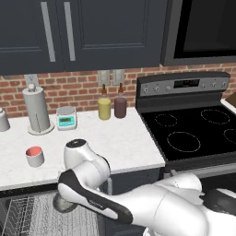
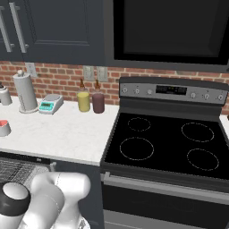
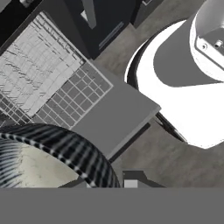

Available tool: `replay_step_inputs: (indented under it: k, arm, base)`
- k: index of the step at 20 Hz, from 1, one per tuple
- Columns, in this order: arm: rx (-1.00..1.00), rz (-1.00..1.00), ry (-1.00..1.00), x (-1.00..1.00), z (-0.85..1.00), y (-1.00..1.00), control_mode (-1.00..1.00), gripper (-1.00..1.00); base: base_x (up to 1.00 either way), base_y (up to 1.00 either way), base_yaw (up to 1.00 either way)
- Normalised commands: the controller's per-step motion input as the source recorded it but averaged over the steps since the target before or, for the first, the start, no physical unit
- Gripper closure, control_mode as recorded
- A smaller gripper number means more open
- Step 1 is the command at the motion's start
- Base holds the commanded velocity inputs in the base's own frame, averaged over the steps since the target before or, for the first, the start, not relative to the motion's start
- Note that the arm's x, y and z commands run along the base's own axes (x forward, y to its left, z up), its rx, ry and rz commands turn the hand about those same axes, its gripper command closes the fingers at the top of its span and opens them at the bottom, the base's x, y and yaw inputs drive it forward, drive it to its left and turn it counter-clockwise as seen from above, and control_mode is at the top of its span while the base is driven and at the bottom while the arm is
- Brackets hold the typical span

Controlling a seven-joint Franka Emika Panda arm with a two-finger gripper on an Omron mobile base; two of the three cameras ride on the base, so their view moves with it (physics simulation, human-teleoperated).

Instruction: Pick up the cup and bowl from the counter, place them in the dishwasher, and close the dishwasher door.

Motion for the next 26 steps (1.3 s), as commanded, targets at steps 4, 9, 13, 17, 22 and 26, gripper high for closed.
replay_step_inputs:
  k: [4,9,13,17,22,26]
  arm:
    - [0.0,0.0,0.11,0.01,0.0,0.06,-1.0,1.0]
    - [-0.01,0.0,-0.04,-0.01,-0.18,0.11,-1.0,1.0]
    - [-0.04,0.0,-0.01,0.0,-0.48,0.14,-1.0,1.0]
    - [-0.07,0.0,0.0,0.0,-0.65,0.23,-1.0,1.0]
    - [-0.09,0.0,0.0,0.05,-0.68,0.25,-1.0,1.0]
    - [-0.1,0.0,0.0,0.12,-0.6,0.3,-1.0,1.0]
  base:
    - [0.0,0.0,0.0]
    - [0.0,0.0,0.0]
    - [0.0,0.0,0.0]
    - [0.0,0.0,0.0]
    - [0.0,0.0,0.0]
    - [0.0,0.0,0.0]
